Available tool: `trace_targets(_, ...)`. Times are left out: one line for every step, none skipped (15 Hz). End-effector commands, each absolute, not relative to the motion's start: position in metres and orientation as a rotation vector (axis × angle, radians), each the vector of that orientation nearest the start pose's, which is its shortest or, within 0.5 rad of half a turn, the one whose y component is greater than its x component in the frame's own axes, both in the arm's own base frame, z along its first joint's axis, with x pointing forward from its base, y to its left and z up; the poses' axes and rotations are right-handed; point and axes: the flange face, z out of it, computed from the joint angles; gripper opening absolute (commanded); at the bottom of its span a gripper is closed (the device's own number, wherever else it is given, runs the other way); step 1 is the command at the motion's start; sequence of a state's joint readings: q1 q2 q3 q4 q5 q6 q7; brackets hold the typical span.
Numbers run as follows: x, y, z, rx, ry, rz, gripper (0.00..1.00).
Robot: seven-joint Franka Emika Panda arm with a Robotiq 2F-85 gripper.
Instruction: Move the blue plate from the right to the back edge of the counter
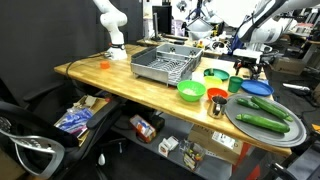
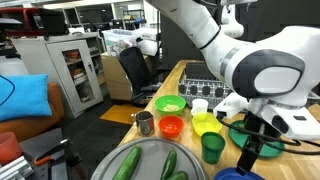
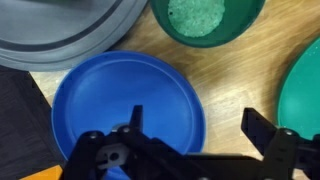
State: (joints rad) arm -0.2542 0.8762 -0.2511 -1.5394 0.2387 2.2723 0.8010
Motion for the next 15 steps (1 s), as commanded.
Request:
trace_targets(0.627, -0.315, 0.124, -2.442, 2.007, 0.2, 1.0)
trace_targets(0.63, -0.315, 0.122, -2.45, 2.005, 0.203, 1.0)
trace_targets(0.633, -0.316, 0.12, -2.456, 2.005, 0.205, 1.0)
trace_targets(0.635, -0.317, 0.118, -2.469, 2.012, 0.21, 1.0)
trace_targets(0.635, -0.319, 0.116, -2.475, 2.017, 0.221, 1.0)
trace_targets(0.636, -0.32, 0.114, -2.478, 2.019, 0.237, 1.0)
trace_targets(0.635, -0.323, 0.111, -2.483, 2.026, 0.245, 1.0)
trace_targets(0.635, -0.326, 0.109, -2.482, 2.033, 0.256, 1.0)
trace_targets(0.633, -0.328, 0.106, -2.48, 2.04, 0.272, 1.0)
trace_targets(0.632, -0.331, 0.103, -2.476, 2.046, 0.284, 1.0)
trace_targets(0.631, -0.333, 0.099, -2.476, 2.05, 0.3, 1.0)
trace_targets(0.63, -0.334, 0.096, -2.477, 2.054, 0.317, 1.0)
trace_targets(0.63, -0.335, 0.093, -2.477, 2.056, 0.334, 1.0)
trace_targets(0.629, -0.335, 0.09, -2.479, 2.056, 0.346, 1.0)
trace_targets(0.63, -0.335, 0.088, -2.482, 2.056, 0.355, 1.0)
